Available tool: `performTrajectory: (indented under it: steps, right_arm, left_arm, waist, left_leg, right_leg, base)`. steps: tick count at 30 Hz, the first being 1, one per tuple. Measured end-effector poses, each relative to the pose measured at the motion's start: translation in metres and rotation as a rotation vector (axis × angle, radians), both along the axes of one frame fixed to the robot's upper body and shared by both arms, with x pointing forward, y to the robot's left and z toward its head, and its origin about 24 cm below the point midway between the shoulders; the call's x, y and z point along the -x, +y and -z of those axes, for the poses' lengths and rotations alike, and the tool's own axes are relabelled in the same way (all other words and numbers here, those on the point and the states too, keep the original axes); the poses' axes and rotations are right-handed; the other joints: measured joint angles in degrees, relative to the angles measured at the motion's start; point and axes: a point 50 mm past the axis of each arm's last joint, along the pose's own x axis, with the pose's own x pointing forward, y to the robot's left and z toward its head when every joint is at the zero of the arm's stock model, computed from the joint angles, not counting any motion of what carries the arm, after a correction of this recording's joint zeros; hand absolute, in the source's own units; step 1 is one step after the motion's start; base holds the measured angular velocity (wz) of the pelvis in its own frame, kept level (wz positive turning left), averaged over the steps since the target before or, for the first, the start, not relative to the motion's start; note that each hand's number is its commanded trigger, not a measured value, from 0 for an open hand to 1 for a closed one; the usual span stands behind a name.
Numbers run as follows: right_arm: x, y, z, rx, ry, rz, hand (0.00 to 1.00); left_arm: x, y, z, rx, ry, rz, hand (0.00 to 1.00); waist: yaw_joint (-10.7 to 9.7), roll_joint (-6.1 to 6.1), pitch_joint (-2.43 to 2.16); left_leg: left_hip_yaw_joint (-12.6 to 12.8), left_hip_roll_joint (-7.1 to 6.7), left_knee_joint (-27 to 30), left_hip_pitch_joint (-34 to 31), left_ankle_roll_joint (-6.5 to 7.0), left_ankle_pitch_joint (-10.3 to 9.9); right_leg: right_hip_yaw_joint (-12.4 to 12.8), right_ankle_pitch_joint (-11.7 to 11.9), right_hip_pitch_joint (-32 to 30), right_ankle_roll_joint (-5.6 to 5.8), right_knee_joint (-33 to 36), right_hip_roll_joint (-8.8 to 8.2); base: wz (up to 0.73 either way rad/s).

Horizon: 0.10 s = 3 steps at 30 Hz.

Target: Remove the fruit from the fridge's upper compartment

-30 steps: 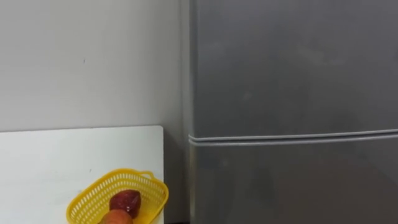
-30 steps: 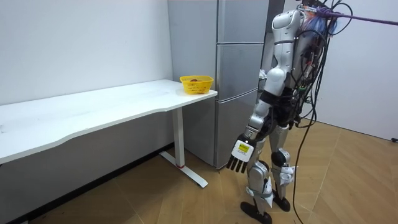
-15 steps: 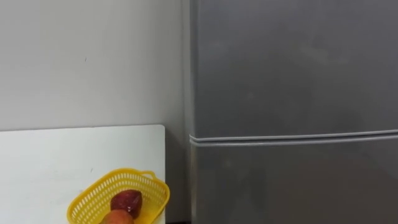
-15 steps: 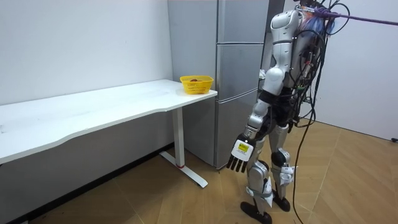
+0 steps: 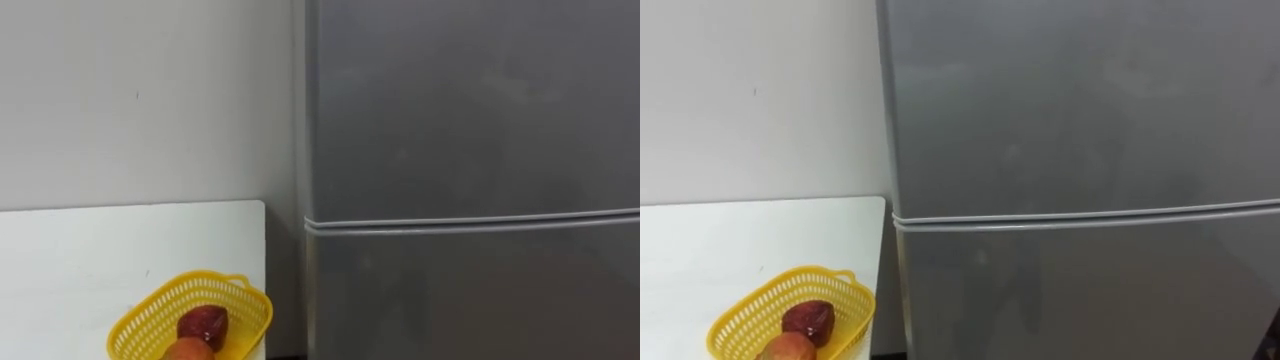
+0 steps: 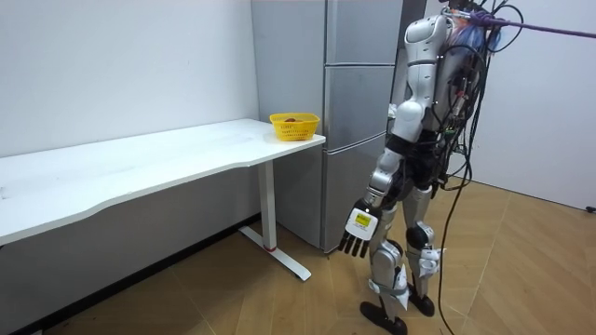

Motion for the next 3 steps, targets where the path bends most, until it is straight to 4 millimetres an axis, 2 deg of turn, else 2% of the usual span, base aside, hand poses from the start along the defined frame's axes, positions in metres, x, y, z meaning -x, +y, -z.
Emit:
performTrajectory:
  steps: [3]
  right_arm:
    - [-0.0004, -0.0008, -0.0003, 0.004, -0.003, -0.006, 0.0]
  left_arm:
    - [-0.0014, -0.0011, 0.0003, -0.004, 0.001, 0.005, 0.0]
  waist:
    - [0.1, 0.16, 0.02]
  left_leg:
    - [0.0, 0.0, -0.1, 0.1, -0.01, 0.0]
  right_leg:
    - [0.0, -0.1, 0.0, -0.01, 0.0, 0.02]
  base:
    - [0.0]
